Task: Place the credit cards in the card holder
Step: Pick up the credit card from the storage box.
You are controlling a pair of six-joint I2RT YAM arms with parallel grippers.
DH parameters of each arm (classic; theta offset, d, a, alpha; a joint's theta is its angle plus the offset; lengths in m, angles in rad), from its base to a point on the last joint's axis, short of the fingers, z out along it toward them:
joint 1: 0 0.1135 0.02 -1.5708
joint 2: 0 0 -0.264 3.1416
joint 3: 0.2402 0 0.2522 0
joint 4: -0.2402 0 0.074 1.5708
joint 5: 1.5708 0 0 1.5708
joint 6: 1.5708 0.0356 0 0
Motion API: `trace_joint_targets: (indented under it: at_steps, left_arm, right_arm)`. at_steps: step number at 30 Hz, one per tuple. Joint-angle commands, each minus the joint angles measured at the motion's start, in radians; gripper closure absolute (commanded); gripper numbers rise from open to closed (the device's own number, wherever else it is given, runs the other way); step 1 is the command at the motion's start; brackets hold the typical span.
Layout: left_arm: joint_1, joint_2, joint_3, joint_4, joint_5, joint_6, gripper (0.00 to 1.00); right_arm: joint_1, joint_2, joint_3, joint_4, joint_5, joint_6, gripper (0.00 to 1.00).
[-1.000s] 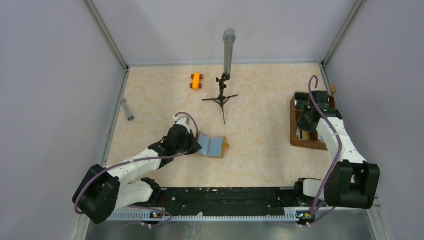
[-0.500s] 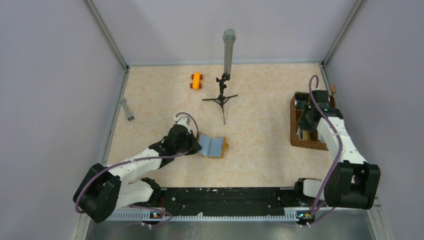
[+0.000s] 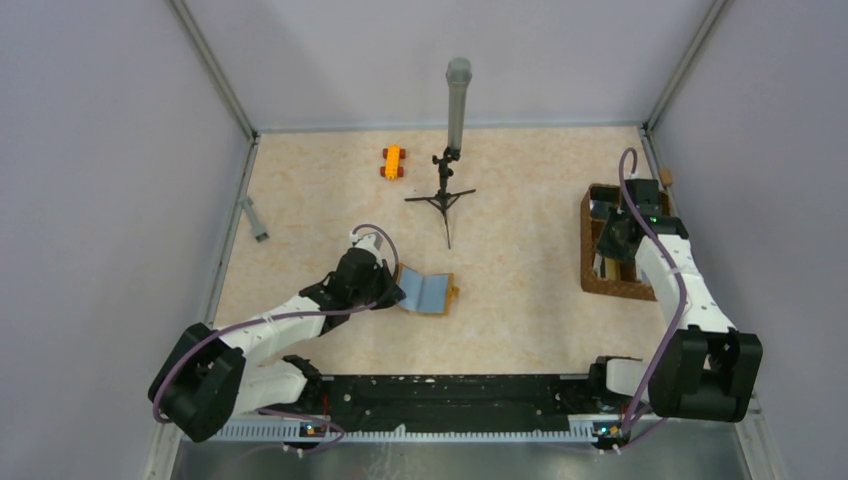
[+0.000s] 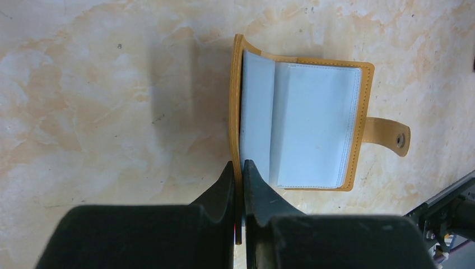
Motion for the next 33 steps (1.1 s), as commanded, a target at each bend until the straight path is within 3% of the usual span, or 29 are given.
trace_joint_targets:
  at_steps: [1, 18, 28, 33]
  left_arm:
    - [0.004, 0.01, 0.031, 0.024, 0.011, 0.003, 0.97]
    - [0.004, 0.017, 0.037, 0.022, 0.018, 0.002, 0.97]
    - [0.003, 0.032, 0.037, 0.032, 0.028, 0.001, 0.97]
    - [0.003, 0.033, 0.037, 0.033, 0.03, 0.001, 0.97]
  right_arm:
    - [-0.006, -0.034, 0.055, 0.051, -0.03, -0.022, 1.0]
    - [0.036, -0.025, 0.117, 0.021, 0.086, -0.034, 1.0]
    - [0.055, -0.045, 0.123, 0.04, 0.064, -0.036, 1.0]
    - [0.067, -0.044, 0.145, 0.024, 0.145, -0.034, 1.0]
